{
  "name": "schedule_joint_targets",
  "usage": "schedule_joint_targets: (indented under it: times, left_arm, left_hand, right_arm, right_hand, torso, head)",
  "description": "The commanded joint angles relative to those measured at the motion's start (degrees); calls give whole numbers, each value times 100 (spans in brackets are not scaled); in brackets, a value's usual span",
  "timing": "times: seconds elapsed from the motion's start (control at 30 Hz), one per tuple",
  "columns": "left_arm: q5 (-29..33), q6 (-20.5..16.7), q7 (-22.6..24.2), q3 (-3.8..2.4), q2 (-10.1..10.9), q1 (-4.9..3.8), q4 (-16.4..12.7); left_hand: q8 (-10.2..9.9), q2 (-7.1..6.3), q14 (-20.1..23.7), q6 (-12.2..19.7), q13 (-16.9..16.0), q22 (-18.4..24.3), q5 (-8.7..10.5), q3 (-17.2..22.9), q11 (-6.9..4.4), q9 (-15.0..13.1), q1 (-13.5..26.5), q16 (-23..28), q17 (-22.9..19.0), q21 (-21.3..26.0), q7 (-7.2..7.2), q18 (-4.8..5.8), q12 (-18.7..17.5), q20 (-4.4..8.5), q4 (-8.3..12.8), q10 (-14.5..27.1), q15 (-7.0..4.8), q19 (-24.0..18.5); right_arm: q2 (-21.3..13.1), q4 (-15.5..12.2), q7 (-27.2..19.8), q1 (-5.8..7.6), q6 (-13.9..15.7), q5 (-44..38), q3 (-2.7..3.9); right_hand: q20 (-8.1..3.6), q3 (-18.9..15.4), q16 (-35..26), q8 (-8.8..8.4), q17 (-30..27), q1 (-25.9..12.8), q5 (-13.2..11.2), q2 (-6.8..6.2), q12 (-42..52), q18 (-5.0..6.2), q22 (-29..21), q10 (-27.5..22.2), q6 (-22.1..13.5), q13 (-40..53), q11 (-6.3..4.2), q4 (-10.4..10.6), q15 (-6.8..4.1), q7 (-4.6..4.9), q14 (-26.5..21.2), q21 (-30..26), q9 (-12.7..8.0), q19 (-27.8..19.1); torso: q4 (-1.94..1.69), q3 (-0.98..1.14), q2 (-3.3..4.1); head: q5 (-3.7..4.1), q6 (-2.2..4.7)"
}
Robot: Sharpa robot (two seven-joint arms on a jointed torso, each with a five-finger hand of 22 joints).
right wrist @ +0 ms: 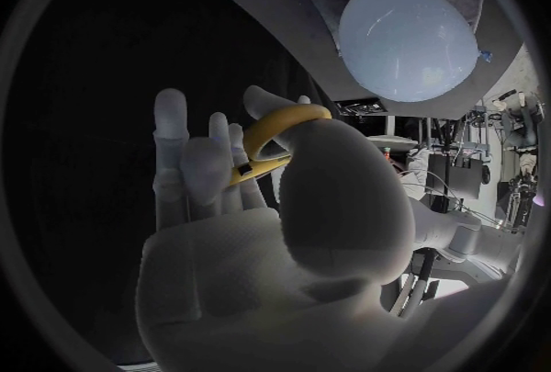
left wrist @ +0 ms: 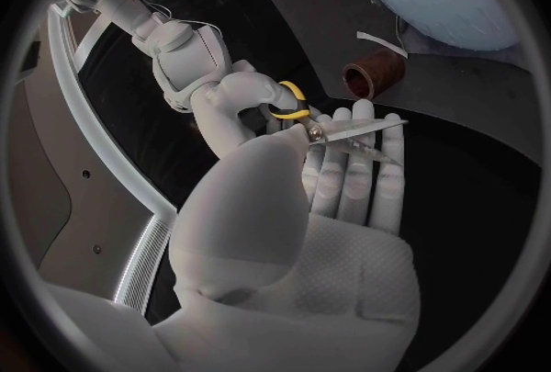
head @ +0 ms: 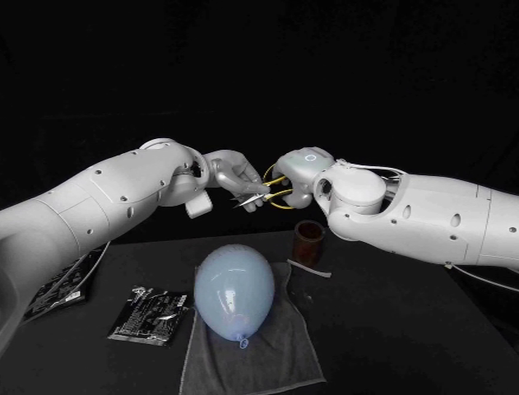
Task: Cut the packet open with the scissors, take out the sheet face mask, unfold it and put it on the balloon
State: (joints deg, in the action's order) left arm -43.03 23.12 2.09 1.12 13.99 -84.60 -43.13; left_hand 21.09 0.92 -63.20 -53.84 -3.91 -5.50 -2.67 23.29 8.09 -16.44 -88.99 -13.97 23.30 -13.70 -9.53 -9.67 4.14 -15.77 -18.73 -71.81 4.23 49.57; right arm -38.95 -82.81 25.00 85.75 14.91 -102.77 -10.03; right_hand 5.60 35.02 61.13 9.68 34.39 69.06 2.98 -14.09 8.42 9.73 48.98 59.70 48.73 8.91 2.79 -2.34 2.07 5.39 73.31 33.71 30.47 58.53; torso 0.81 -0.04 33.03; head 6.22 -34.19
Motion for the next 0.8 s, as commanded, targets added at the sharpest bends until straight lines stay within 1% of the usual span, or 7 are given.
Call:
schedule_joint_targets:
  times: [0.03, 0.1, 0.23, 0.37, 0.5, 0.67, 0.8]
  left_arm:
    - [29, 3, -169, 15, -24, 23, -19]
    - [29, -59, -198, 16, -19, 23, -16]
    - [28, -139, -251, 22, -8, 23, -12]
    - [10, -176, -287, 29, -4, 23, -14]
    - [-6, -214, -306, 36, 3, 23, -20]
    - [-16, -299, -319, 42, 18, 23, -30]
    - [-21, -369, -326, 45, 29, 23, -34]
  left_hand:
    - [40, -12, -26, -26, -4, -13, -8, 405, -214, -24, 37, -19, 15, -24, 16, -78, -23, -6, 344, -250, -7, 49]
    - [53, -39, -33, -26, -4, -20, -9, 475, -216, -51, 63, -20, 36, -41, 16, -77, -24, 1, 366, -264, -10, 64]
    - [79, -86, -50, -27, -5, -30, -8, 597, -221, -102, 121, -25, 75, -66, 17, -76, -21, 13, 405, -293, -16, 79]
    - [105, -125, -70, -32, -7, -40, -8, 700, -228, -152, 180, -30, 111, -90, 21, -76, -18, 25, 444, -324, -24, 93]
    - [121, -143, -82, -36, -9, -46, -8, 755, -232, -182, 215, -33, 132, -106, 24, -77, -15, 33, 466, -344, -29, 103]
    - [134, -155, -93, -38, -10, -53, -8, 803, -236, -210, 247, -36, 151, -122, 25, -77, -14, 41, 487, -359, -33, 113]
    - [147, -166, -102, -41, -11, -59, -8, 843, -239, -235, 272, -38, 166, -136, 28, -77, -11, 46, 506, -375, -37, 122]
  right_arm:
    - [-48, -123, -604, 40, 797, 459, 37]
    - [-115, -166, -723, 42, 798, 714, 37]
    - [-244, -218, -985, 45, 787, 1111, 36]
    - [-325, -236, -1290, 45, 889, 1396, 35]
    - [-380, -250, -1644, 45, 1028, 1668, 35]
    - [-460, -267, -2168, 46, 1255, 2142, 35]
    - [-541, -297, -2517, 47, 1397, 2462, 37]
  right_hand:
    - [105, -36, -579, -46, -434, 124, -12, -6, -43, 5, -261, 114, 88, -104, -9, 108, -313, 23, -859, -434, -34, -250]
    - [240, 0, -1126, -79, -692, 205, -25, -14, -41, -19, -554, 201, 120, -191, 29, 200, -260, 63, -1239, -875, -70, -484]
    - [448, -46, -1894, -126, -1066, 298, -29, -65, -85, -37, -1025, 201, 153, -339, 229, 323, 22, 108, -1780, -1525, -116, -782]
    - [638, -153, -2455, -167, -1374, 428, -26, -88, -79, 46, -1529, 252, 196, -480, 267, 441, 249, 128, -2033, -2098, -161, -876]
    - [797, -231, -2840, -194, -1584, 531, -25, -108, -93, 52, -1887, 243, 239, -521, 311, 474, 500, 71, -2364, -2506, -193, -1023]
    - [919, -345, -3095, -232, -1735, 650, -26, -109, -131, 59, -2205, 164, 272, -523, 520, 453, 608, 55, -2643, -2845, -231, -1155]
    - [968, -457, -3179, -256, -1783, 681, -26, -110, -143, 57, -2334, 122, 271, -522, 572, 447, 655, 33, -2786, -2980, -251, -1236]
  torso:
    - [0, 0, 2]
    - [2, 1, 0]
    - [7, 1, 0]
    - [2, 5, 3]
    - [7, 6, 5]
    - [1, 3, 8]
    - [-3, 3, 7]
  head:
    - [-1, 3]
    - [-12, 4]
    - [-14, 5]
    - [-12, 10]
    - [-1, 6]
    - [14, -4]
    - [14, -3]
